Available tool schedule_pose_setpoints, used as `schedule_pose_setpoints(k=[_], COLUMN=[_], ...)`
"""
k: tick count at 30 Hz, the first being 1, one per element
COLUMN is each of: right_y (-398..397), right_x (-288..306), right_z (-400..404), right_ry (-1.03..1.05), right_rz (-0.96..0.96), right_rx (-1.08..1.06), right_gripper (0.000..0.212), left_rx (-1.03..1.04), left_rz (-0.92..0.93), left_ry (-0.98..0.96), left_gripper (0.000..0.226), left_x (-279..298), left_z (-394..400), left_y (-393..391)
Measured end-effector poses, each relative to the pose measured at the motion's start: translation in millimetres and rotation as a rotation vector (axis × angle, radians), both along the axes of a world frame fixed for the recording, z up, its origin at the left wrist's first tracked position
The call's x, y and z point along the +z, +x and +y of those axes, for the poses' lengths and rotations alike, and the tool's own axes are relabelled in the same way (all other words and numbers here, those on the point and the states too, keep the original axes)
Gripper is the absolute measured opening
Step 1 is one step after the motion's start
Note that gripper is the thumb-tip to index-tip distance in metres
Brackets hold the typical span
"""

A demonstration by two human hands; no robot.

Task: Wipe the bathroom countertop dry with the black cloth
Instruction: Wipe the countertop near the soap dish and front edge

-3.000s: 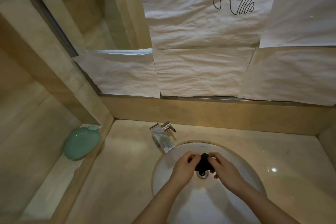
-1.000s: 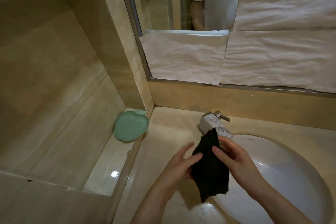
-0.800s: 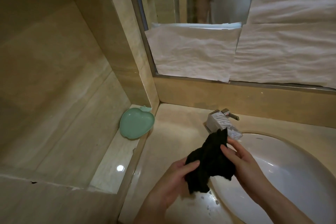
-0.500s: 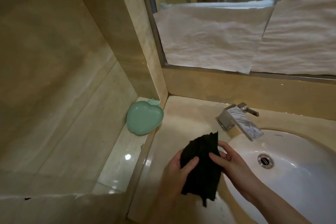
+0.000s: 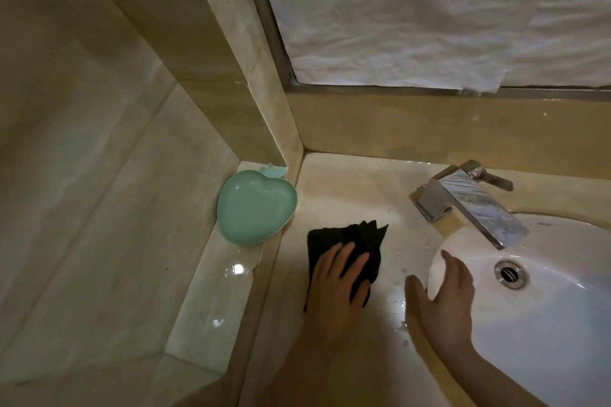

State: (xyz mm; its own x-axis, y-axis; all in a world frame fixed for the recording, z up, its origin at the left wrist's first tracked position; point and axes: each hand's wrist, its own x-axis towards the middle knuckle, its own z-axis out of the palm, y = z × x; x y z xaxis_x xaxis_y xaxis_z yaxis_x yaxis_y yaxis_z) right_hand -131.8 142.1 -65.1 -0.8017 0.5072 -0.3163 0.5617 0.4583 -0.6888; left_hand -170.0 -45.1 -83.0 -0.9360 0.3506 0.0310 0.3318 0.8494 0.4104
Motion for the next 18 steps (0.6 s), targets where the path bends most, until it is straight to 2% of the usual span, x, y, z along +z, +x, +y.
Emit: schedule_pose_setpoints(k=[2,4,10,15,18], right_y=[-6.5,-12.0,-10.9,-17.3,-19.7], right_x=[-3.5,-9.0,-21.6,-29.6,-35.0], right_z=[-8.8,-18.2,-31.1,-32.3,-34.3], right_ry=[-0.102,-0.114,0.089,0.148,0.196], right_rz=[-0.1,-0.184,-0.233,-0.243,-0.214], right_rx=[-0.112,-0.121,-0.072,-0.079,-0.126], right_gripper=[0.077,0.074,0.069,0.063,0.072], left_rx=[-0.03,0.013,0.136,0.291,0.357], left_rz=[-0.061,-0.11,-0.064,-0.047,-0.003], left_ry=[-0.064,-0.106,-0.153,-0.157,-0.159], left_gripper=[0.053,0.059,0.063,0.067,0.064], left_x=[-9.6,-16.8,-22.5,-29.6,-34.0], left_z=[6.3,8.3,0.5,7.2,22.4], left_y=[-12.7,-26.2,-89.2,-138.9,-161.3])
